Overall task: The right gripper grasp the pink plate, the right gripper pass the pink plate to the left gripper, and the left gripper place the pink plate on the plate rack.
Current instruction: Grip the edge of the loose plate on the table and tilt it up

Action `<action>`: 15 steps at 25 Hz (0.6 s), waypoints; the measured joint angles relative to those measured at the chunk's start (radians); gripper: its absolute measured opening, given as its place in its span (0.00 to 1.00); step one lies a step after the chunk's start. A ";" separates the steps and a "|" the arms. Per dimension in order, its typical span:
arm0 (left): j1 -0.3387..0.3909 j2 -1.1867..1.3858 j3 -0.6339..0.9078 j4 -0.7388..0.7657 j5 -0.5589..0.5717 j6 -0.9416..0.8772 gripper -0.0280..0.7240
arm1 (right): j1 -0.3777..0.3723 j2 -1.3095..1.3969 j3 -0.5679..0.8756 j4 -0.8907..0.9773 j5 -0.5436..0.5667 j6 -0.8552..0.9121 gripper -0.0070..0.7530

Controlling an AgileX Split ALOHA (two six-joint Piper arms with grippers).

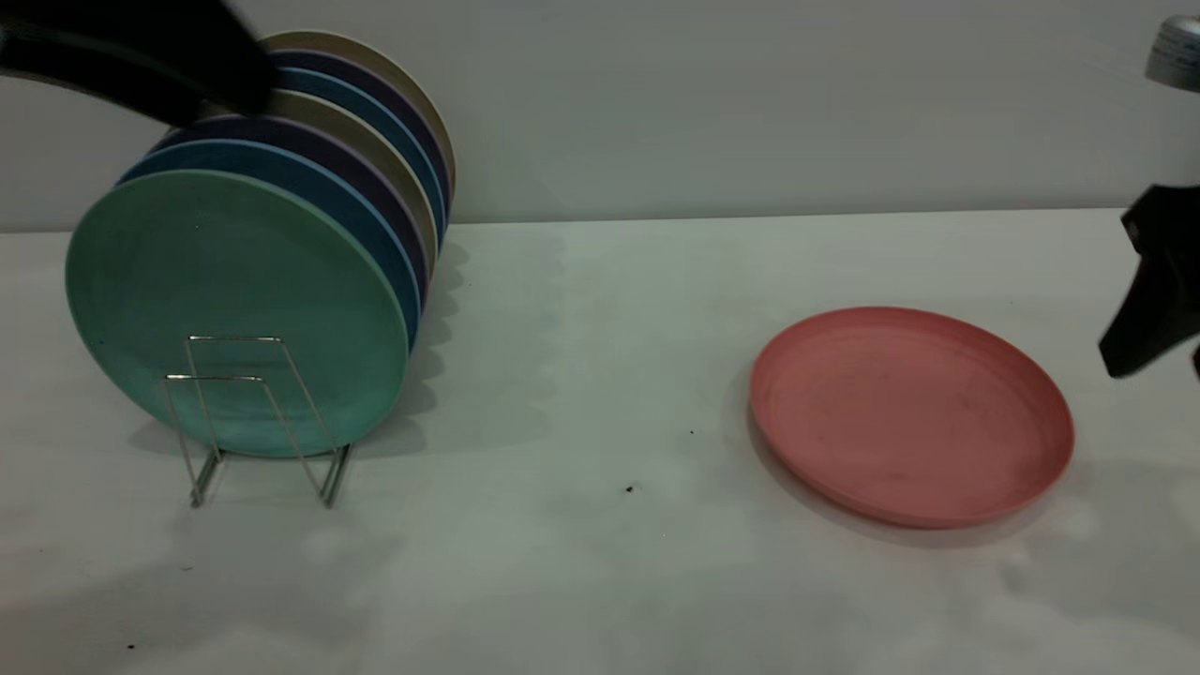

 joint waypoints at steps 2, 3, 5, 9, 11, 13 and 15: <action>-0.044 0.070 -0.042 -0.007 0.000 0.005 0.81 | -0.060 0.069 -0.062 0.089 0.041 -0.102 0.69; -0.063 0.104 -0.066 -0.009 -0.002 0.006 0.81 | -0.091 0.102 -0.086 0.141 0.056 -0.144 0.69; -0.095 0.169 -0.111 -0.010 -0.006 0.008 0.81 | -0.142 0.167 -0.125 0.244 0.076 -0.243 0.69; -0.149 0.307 -0.207 -0.016 -0.018 0.008 0.81 | -0.206 0.313 -0.184 0.408 0.122 -0.404 0.69; -0.180 0.368 -0.252 -0.018 -0.023 0.008 0.81 | -0.212 0.377 -0.204 0.471 0.128 -0.468 0.69; -0.209 0.422 -0.283 -0.018 -0.027 0.009 0.81 | -0.213 0.437 -0.228 0.504 0.127 -0.507 0.69; -0.239 0.457 -0.304 -0.018 -0.041 0.009 0.81 | -0.212 0.487 -0.255 0.521 0.127 -0.517 0.69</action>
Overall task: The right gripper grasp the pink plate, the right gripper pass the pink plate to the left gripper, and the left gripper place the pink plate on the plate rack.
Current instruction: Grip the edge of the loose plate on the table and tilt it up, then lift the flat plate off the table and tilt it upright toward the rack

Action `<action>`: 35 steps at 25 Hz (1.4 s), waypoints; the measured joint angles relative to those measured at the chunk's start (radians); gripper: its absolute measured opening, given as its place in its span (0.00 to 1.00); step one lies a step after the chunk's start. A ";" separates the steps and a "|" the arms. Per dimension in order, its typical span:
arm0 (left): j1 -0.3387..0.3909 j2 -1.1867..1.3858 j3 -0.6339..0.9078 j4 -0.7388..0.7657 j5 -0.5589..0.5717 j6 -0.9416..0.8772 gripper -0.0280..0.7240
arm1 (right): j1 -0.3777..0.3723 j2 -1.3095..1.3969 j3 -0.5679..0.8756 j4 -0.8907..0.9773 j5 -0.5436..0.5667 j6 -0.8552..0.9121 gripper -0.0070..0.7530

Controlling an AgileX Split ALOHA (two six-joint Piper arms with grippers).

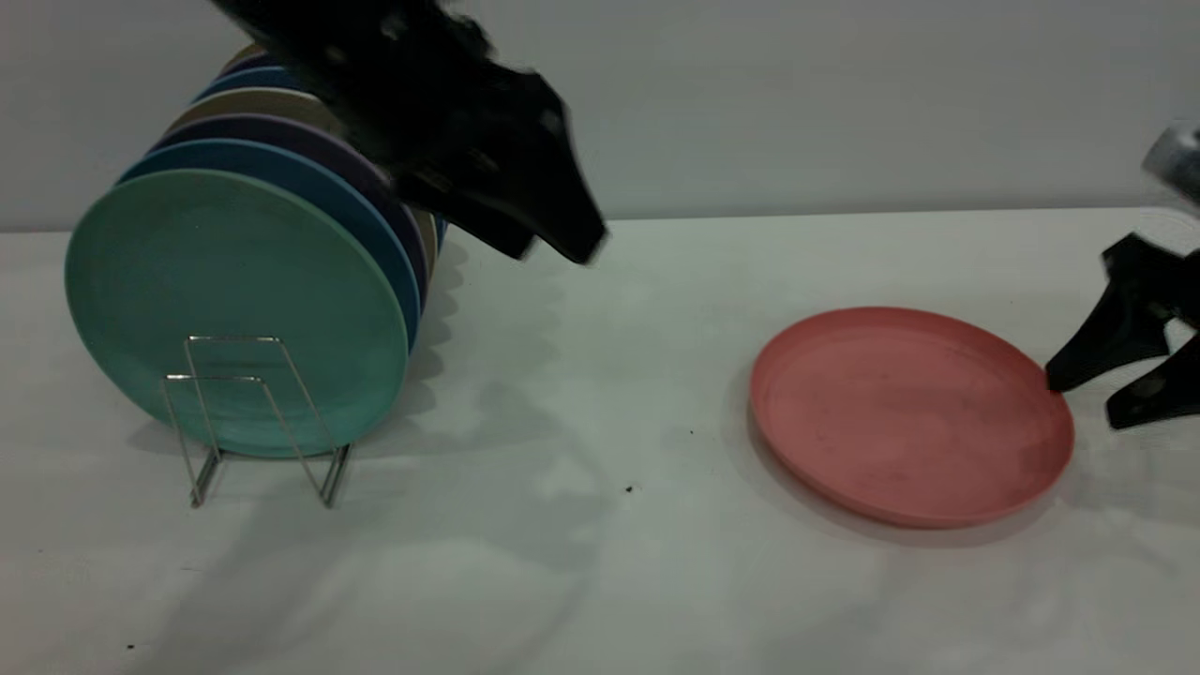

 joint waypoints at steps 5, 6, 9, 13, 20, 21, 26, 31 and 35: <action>-0.038 0.026 -0.015 -0.002 -0.021 0.002 0.81 | 0.000 0.088 -0.052 0.008 -0.002 -0.006 0.69; -0.038 0.026 -0.016 -0.002 -0.021 0.003 0.81 | 0.000 0.095 -0.055 0.009 -0.003 -0.006 0.69; -0.038 0.026 -0.020 0.000 -0.025 0.003 0.81 | 0.000 0.116 -0.061 0.014 -0.004 -0.007 0.69; -0.038 0.026 -0.023 0.000 -0.026 0.003 0.81 | 0.000 0.153 -0.065 0.068 0.026 -0.059 0.66; -0.038 0.026 -0.023 0.000 -0.079 0.005 0.81 | 0.000 0.165 -0.065 0.169 0.036 -0.223 0.21; -0.038 0.026 -0.023 0.000 -0.093 0.005 0.81 | 0.000 0.165 -0.065 0.181 0.043 -0.244 0.12; -0.038 0.026 -0.023 0.000 -0.105 0.007 0.81 | 0.001 0.165 -0.065 0.196 0.189 -0.344 0.03; -0.035 0.026 -0.023 -0.001 -0.105 0.007 0.81 | 0.015 0.164 -0.065 0.218 0.296 -0.401 0.03; -0.034 0.035 -0.023 -0.044 -0.107 -0.018 0.81 | 0.041 0.162 -0.065 0.265 0.339 -0.432 0.03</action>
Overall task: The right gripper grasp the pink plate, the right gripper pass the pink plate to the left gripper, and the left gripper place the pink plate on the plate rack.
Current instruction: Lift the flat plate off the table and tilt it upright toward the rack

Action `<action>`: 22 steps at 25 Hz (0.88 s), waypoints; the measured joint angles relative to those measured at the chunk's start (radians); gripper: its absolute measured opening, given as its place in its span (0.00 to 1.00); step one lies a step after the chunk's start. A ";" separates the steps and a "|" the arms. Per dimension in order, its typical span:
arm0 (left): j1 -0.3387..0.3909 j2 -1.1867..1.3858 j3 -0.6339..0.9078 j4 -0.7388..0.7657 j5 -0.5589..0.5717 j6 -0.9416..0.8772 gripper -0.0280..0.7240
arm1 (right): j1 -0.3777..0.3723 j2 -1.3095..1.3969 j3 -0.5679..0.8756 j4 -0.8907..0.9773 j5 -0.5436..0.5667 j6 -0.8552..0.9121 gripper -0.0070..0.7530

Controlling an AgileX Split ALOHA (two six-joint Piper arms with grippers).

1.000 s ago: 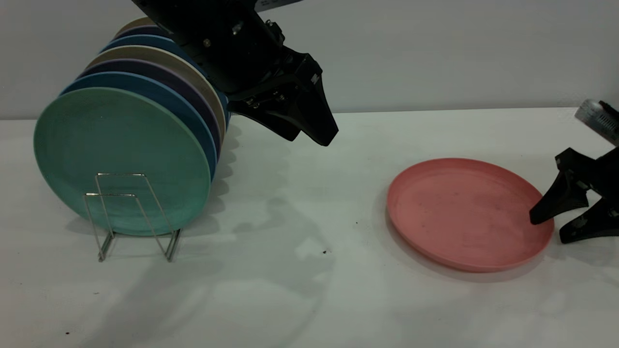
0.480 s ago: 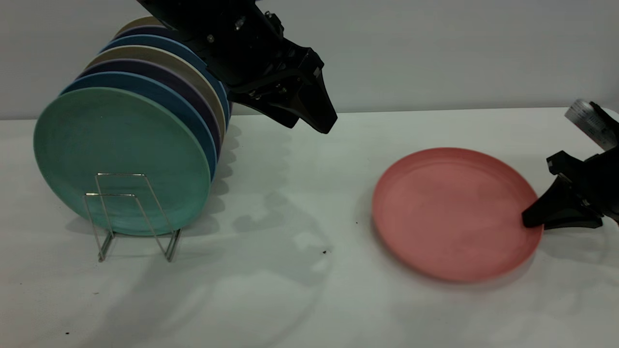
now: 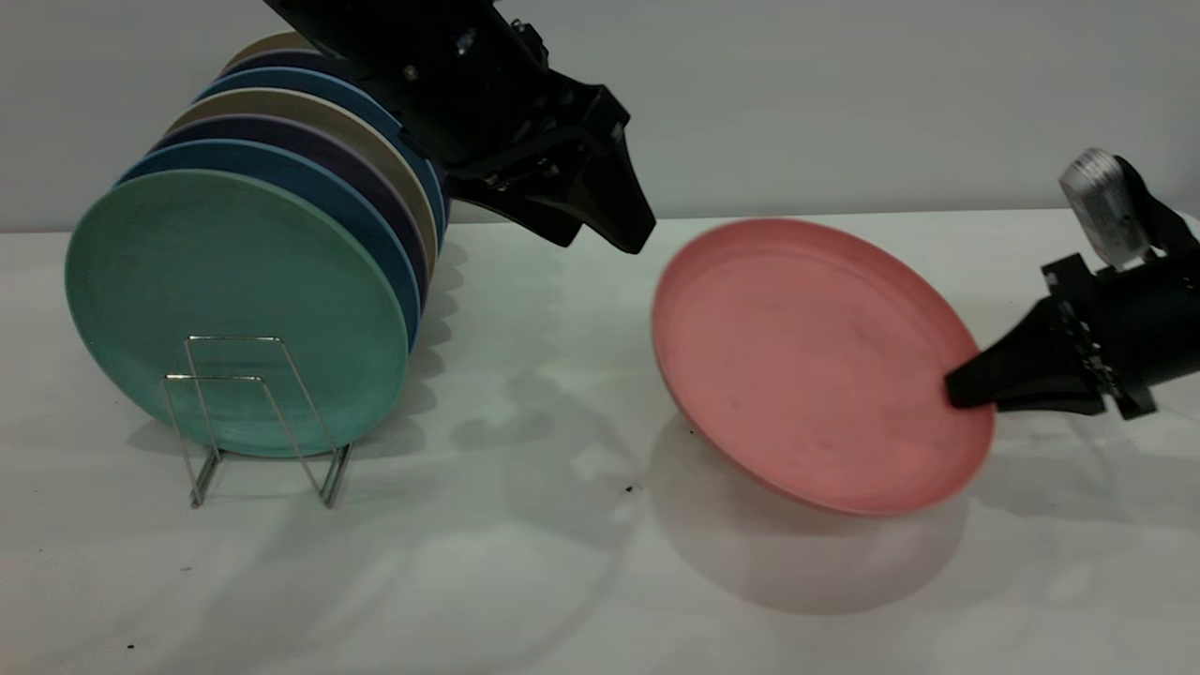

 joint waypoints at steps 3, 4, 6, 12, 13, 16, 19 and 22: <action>0.000 0.025 0.000 -0.039 -0.006 -0.010 0.81 | 0.031 0.000 0.000 0.045 0.019 -0.031 0.03; 0.000 0.034 0.000 -0.051 -0.009 -0.012 0.81 | 0.039 0.000 0.000 0.060 0.023 -0.040 0.03; 0.000 0.053 0.000 -0.073 -0.018 -0.014 0.81 | 0.054 0.000 0.000 0.078 0.024 -0.054 0.03; 0.000 0.082 0.000 -0.167 -0.092 -0.017 0.72 | 0.061 0.000 0.000 0.085 0.053 -0.072 0.03; 0.000 0.085 0.000 -0.180 -0.100 -0.014 0.69 | 0.061 0.000 0.000 0.086 0.054 -0.074 0.03; 0.000 0.095 0.000 -0.199 -0.103 -0.010 0.58 | 0.061 0.000 0.000 0.089 0.055 -0.083 0.03; 0.000 0.101 0.000 -0.202 -0.096 -0.008 0.43 | 0.061 0.000 0.000 0.101 0.055 -0.083 0.03; 0.000 0.101 0.000 -0.203 -0.095 -0.007 0.25 | 0.061 0.000 0.000 0.109 0.058 -0.090 0.03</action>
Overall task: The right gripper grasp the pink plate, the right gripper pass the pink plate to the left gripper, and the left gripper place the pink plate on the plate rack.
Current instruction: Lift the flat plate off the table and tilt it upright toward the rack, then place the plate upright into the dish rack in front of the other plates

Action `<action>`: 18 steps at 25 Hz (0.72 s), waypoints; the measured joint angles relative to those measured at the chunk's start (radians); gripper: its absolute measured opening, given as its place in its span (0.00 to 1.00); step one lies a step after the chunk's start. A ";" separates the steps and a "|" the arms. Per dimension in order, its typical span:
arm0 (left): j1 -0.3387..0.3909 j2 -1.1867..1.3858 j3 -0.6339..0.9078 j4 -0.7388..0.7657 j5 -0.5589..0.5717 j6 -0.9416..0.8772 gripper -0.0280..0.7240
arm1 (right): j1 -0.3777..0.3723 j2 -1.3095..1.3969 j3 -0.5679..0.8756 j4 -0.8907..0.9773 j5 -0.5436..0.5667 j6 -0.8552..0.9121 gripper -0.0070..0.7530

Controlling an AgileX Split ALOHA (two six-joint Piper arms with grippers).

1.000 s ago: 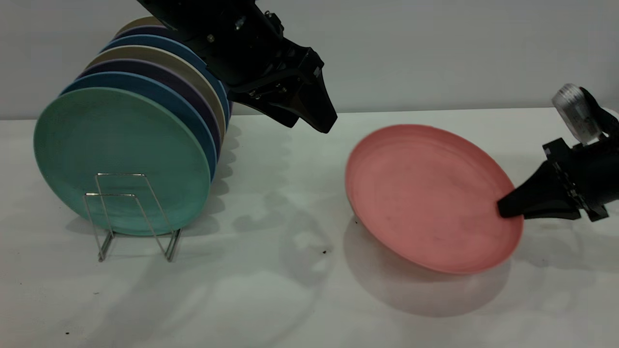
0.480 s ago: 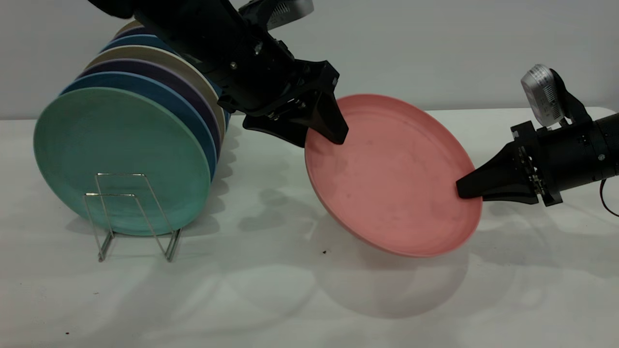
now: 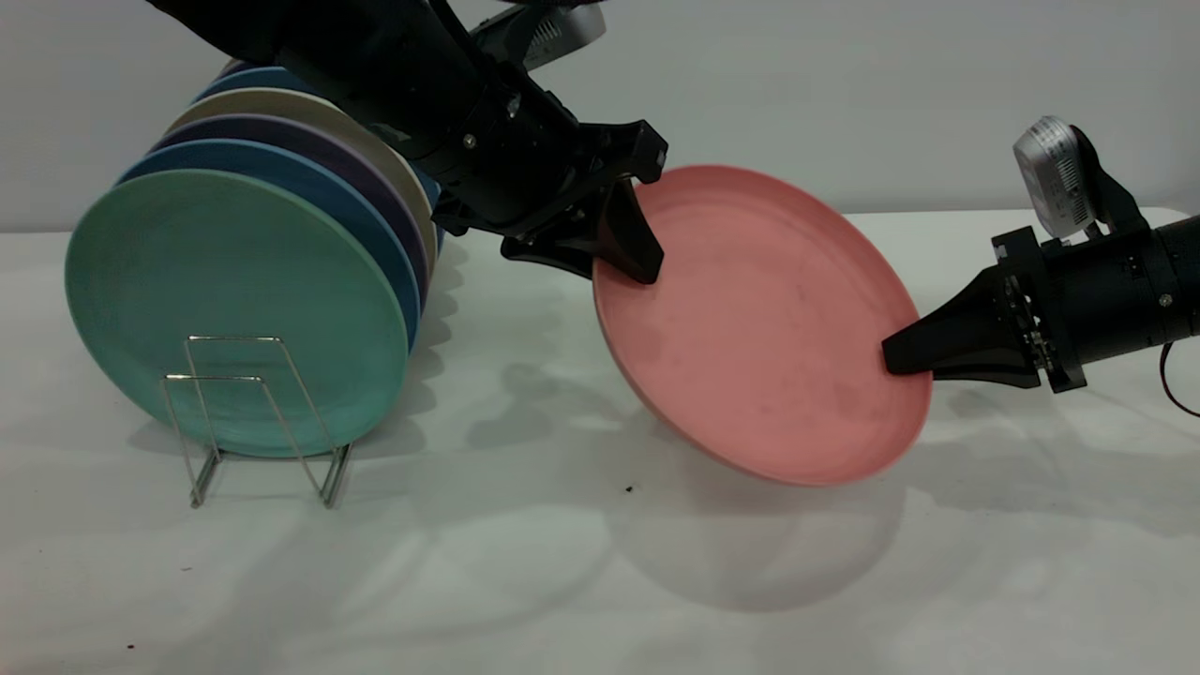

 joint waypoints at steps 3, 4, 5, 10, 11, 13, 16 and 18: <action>0.006 0.000 0.000 0.004 -0.026 0.001 0.12 | 0.000 0.000 0.000 0.014 0.019 -0.006 0.06; 0.008 0.000 0.000 0.006 -0.031 0.007 0.12 | 0.000 0.000 0.000 0.023 0.032 -0.002 0.09; 0.009 0.000 0.000 0.006 -0.034 0.015 0.12 | -0.001 0.000 0.000 0.029 0.045 0.009 0.13; 0.012 -0.026 0.000 0.027 -0.020 0.094 0.11 | -0.029 -0.024 0.000 0.068 0.102 0.049 0.46; 0.018 -0.035 0.000 0.041 -0.020 0.110 0.11 | -0.040 -0.042 0.000 0.077 0.104 0.058 0.54; 0.032 -0.064 0.000 0.092 -0.015 0.141 0.11 | -0.069 -0.094 0.000 0.102 0.106 0.069 0.65; 0.055 -0.111 0.000 0.212 0.017 0.170 0.11 | -0.115 -0.184 0.000 0.129 0.106 0.071 0.76; 0.072 -0.156 0.000 0.325 0.067 0.179 0.11 | -0.139 -0.236 0.000 0.125 0.109 0.071 0.77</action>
